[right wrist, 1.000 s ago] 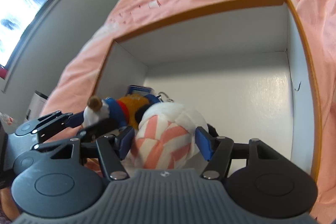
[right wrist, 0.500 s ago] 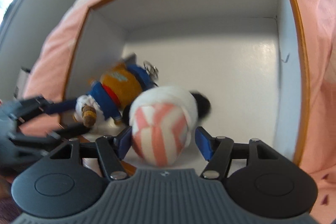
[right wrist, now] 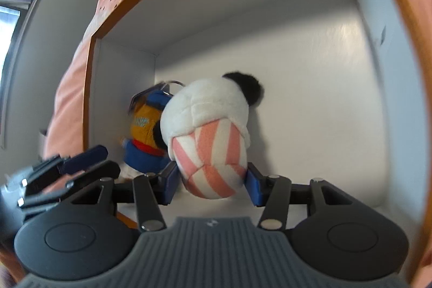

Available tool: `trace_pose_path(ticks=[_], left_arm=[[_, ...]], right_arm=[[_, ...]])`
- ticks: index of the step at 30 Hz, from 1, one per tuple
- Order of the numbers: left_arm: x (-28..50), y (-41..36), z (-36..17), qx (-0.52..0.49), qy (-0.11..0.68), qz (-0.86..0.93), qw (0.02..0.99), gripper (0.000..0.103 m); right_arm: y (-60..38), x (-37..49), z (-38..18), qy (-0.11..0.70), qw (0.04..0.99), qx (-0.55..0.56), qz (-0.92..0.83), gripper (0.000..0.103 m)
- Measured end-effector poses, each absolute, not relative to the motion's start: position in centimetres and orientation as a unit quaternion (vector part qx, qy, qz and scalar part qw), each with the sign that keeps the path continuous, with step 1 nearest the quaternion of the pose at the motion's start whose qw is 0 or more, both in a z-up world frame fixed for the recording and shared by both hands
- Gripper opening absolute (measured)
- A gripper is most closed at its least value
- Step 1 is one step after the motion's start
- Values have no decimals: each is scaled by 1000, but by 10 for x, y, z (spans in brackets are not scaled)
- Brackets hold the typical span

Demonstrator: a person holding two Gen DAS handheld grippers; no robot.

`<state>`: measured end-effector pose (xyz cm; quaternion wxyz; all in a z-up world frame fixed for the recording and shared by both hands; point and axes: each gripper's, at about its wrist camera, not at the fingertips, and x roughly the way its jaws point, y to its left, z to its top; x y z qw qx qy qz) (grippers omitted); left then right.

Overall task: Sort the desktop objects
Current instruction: 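Lower both plushes into the orange box and open both grippers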

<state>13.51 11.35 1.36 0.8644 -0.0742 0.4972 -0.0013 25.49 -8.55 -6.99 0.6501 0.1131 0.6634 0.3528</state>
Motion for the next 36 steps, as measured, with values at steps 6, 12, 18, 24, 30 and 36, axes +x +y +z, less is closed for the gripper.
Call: trace_pose_path(ticks=[6,12,18,24,30,36], left_arm=[[129,123,20,-81,481,14,873,49],[124,128,22,-107,464,18,879,49],[117,131,23,-116,452,31,884,49],[112,135,25,-125,446,33,886,49],[112,133,23,-122,444,31,887,49],[113,133,22,-121,443,30,888,49]], right_arm=[[-60,235,-50,623,688,-37,371,75],[-53,210,-5,491,769,-181,367,77],[-26,204,-8,484,739,-189,429,56],[-7,212,-33,481,748,-250,383,66],[-11,242,-50,523,744,-193,368,65],[-31,279,-58,607,703,0,370,64]])
